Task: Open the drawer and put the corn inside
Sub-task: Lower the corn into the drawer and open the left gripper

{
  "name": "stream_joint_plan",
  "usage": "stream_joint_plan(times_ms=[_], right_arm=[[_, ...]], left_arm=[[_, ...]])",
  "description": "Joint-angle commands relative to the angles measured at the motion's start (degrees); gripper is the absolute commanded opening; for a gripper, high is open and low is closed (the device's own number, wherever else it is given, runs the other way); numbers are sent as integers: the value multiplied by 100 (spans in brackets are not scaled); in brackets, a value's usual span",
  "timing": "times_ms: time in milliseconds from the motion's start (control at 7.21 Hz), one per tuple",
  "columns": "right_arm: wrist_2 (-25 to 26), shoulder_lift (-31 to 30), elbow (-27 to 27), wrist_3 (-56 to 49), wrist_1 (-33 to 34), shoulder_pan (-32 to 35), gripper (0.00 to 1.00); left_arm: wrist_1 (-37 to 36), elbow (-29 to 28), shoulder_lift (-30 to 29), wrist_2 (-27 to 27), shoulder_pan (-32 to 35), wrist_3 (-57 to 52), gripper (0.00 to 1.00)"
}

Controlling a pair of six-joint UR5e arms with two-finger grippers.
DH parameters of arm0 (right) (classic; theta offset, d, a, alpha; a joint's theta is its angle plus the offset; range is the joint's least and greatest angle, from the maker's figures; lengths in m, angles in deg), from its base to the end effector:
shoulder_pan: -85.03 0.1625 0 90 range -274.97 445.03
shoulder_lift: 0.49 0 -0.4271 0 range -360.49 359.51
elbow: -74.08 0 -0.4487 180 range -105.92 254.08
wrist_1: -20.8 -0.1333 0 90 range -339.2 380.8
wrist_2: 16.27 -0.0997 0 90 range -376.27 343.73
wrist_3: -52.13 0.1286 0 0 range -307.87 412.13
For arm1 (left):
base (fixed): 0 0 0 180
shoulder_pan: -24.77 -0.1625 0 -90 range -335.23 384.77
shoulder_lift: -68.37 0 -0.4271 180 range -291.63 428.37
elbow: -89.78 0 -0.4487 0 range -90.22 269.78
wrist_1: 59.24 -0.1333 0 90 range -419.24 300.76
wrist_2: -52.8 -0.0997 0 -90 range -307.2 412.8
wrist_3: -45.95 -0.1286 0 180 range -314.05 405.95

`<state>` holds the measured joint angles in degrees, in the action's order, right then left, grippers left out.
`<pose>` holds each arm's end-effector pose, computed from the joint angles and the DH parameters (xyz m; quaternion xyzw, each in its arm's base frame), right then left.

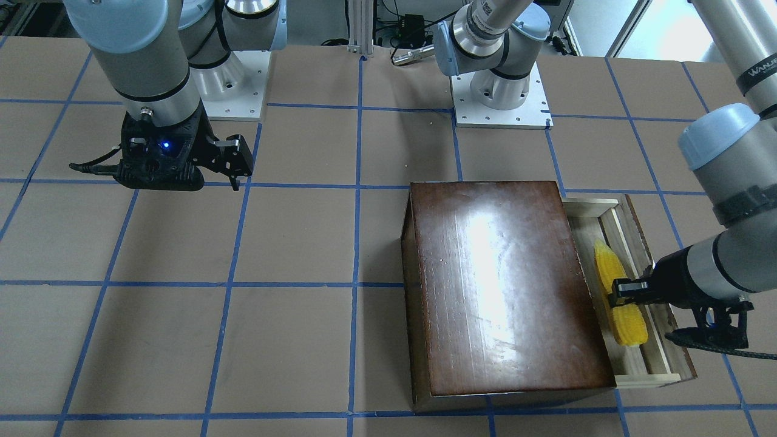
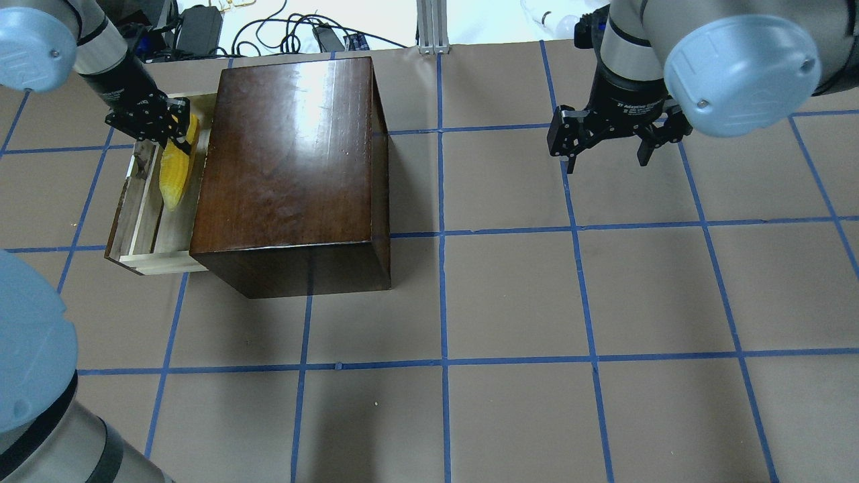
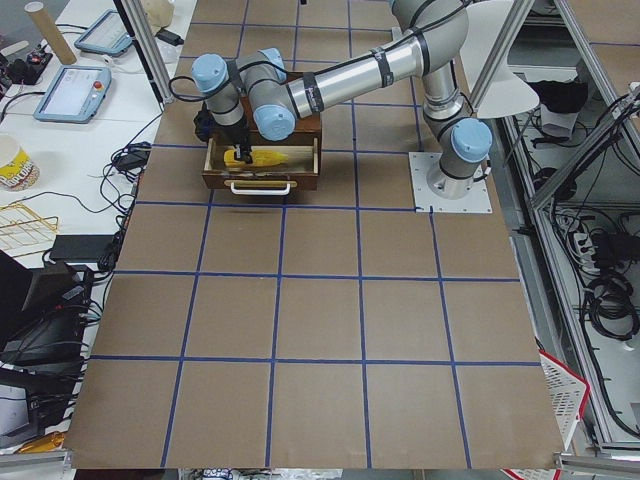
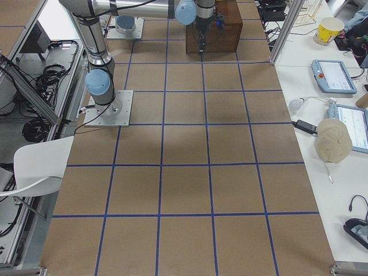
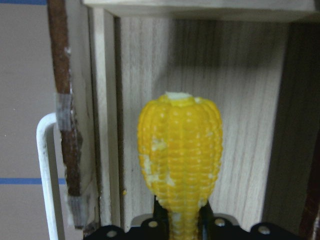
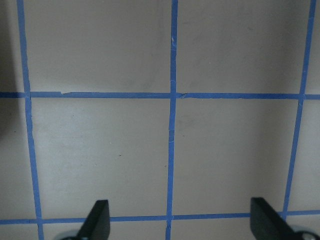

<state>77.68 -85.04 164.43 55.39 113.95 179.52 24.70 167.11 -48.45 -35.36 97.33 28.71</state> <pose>0.1695 -0.5691 0.4096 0.0115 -0.9991 -0.0207 0.0359 0.0812 -0.7170 0.2927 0.0029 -0.9974 -0.0626 0.0363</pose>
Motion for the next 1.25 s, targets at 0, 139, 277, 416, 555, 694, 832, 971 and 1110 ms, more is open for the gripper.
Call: stream_joint_plan(times_ms=[0,139,277,416,555,694,832,971,1110], right_arm=[[0,0,0,0,1,0,100],[0,0,0,0,1,0,100],[0,0,0,0,1,0,100],[0,0,0,0,1,0,100],[0,0,0,0,1,0,100],[0,0,0,0,1,0,100],[0,0,0,0,1,0,100],[0,0,0,0,-8,0,100],[0,0,0,0,1,0,100]], left_arm=[[-80,89,-43,-17,3,-69,92],[-80,81,18,9,3,-51,100],[-71,72,80,1,29,-34,100],[-10,54,167,-43,56,1,100],[95,46,247,-61,65,2,100],[235,19,352,-61,82,10,100],[306,-77,579,-78,82,19,100],[673,-356,781,-61,117,11,100],[963,-594,914,-52,457,28,100]])
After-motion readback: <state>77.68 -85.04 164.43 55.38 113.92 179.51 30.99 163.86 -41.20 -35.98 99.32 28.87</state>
